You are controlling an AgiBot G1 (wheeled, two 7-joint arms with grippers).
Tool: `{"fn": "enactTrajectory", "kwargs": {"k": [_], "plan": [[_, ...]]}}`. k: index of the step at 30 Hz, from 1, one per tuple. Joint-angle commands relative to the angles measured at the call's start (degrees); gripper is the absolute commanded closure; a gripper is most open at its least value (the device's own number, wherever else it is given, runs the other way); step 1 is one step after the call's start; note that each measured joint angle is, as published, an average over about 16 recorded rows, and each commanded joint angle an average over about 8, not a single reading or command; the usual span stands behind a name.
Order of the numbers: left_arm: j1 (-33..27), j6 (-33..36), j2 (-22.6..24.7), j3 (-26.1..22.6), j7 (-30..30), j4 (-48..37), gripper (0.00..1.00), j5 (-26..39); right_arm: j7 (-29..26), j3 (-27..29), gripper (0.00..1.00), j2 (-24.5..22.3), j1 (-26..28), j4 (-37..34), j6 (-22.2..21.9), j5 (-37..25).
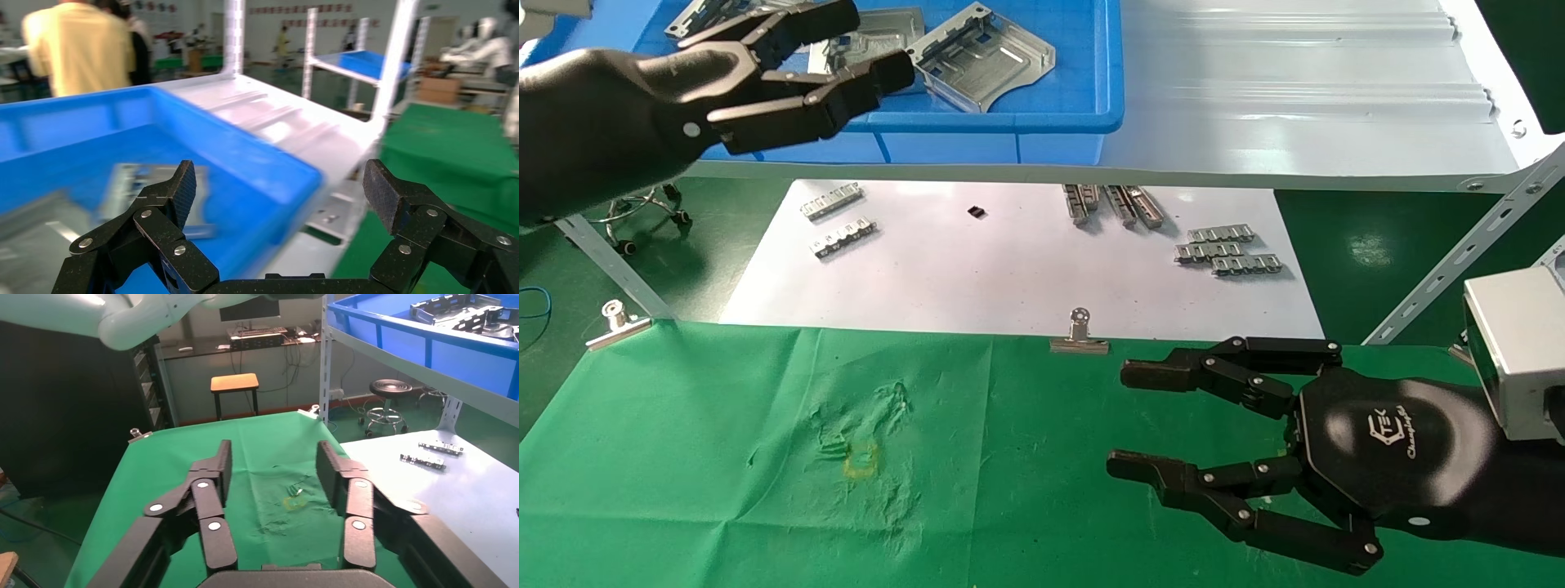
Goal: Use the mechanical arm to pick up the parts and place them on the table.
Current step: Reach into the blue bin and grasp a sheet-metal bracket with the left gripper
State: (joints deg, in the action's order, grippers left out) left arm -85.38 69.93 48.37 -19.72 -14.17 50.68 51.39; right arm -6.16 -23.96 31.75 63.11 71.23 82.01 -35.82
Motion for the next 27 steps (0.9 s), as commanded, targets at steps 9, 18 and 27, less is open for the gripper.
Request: {"fn": "enactTrajectory", "kwargs": {"k": [9,18,27], "plan": [[-9.22,-5.97,2.24,-3.06,-0.07,-11.24,0.0,7.87,0.0,0.0,1.0,0.0,0.0,0.0,0.0,0.0],[-15.3,-10.44,4.01,-5.48,1.31,-20.54,0.0,13.63,0.0,0.0,1.0,0.0,0.0,0.0,0.0,0.0],[-20.76,-13.63,6.03,-6.9,3.26,-29.89,0.0,17.02,0.0,0.0,1.0,0.0,0.0,0.0,0.0,0.0]]}}
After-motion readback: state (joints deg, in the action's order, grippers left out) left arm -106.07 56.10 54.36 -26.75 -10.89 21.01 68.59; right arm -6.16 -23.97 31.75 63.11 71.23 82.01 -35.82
